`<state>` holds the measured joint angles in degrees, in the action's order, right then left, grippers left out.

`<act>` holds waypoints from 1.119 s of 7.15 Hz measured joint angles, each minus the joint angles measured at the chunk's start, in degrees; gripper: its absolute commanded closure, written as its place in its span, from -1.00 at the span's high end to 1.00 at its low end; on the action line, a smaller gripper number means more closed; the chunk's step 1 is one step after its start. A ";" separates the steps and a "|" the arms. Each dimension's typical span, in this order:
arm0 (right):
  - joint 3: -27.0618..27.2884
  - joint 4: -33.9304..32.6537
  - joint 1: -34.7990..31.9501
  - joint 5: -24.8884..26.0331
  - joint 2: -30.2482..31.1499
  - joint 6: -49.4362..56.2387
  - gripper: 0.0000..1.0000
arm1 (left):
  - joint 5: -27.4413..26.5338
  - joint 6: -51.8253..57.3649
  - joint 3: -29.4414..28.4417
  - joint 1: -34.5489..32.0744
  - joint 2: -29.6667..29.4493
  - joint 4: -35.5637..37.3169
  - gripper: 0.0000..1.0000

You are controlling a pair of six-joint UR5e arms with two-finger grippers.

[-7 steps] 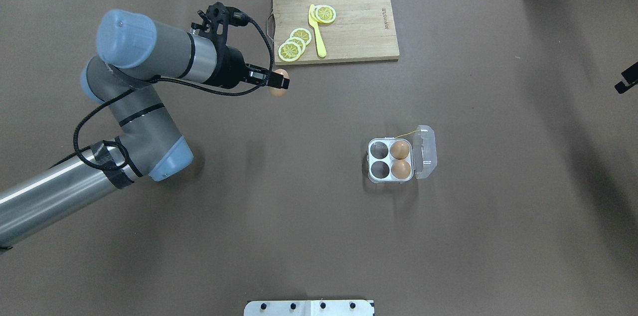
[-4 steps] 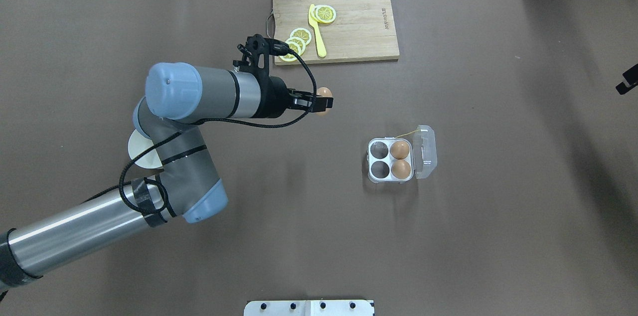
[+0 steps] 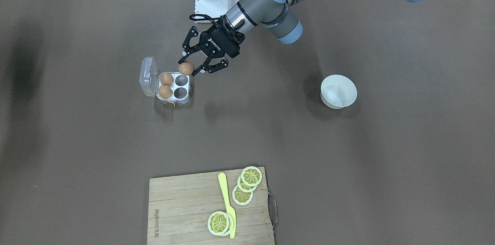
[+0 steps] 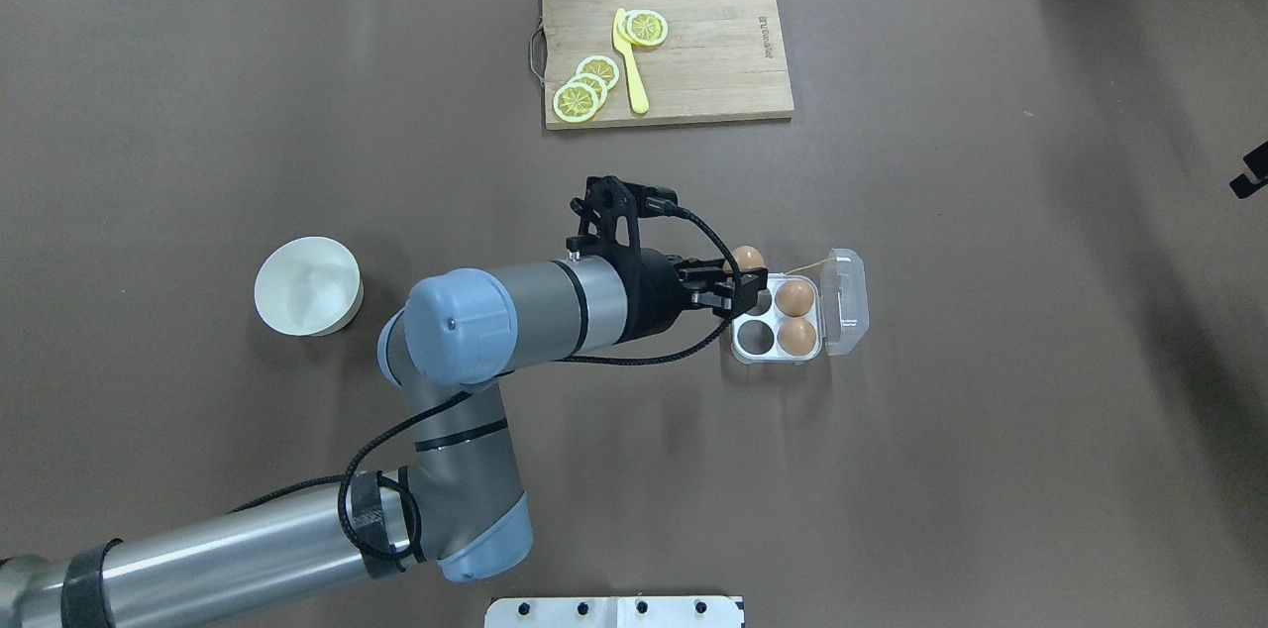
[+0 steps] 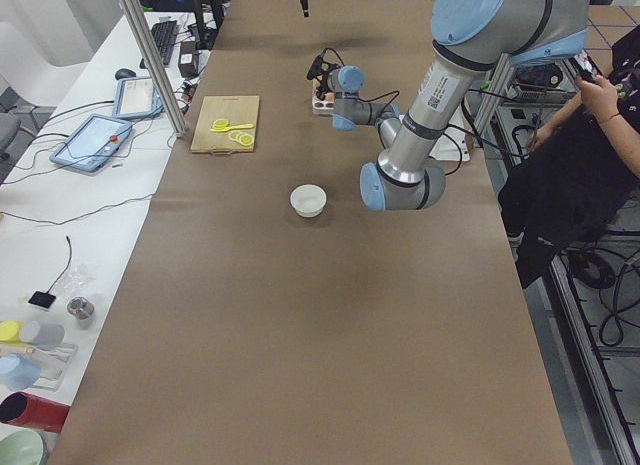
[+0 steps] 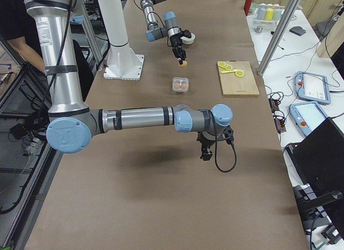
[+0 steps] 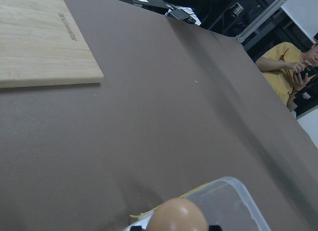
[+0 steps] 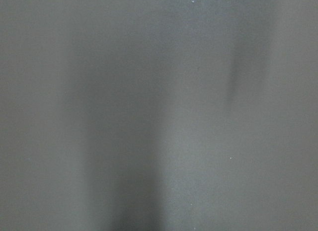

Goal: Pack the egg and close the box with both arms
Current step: 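Lower the egg into an empty slot and open the left gripper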

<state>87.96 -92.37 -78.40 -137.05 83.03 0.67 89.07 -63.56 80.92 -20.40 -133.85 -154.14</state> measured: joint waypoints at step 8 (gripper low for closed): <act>-1.26 0.19 0.00 -0.05 0.06 0.12 1.00 | -2.18 0.33 -5.99 3.93 -3.23 -0.05 -0.25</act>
<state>86.70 -92.19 -78.40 -137.10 83.09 0.79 86.90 -63.23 74.92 -16.47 -137.08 -154.19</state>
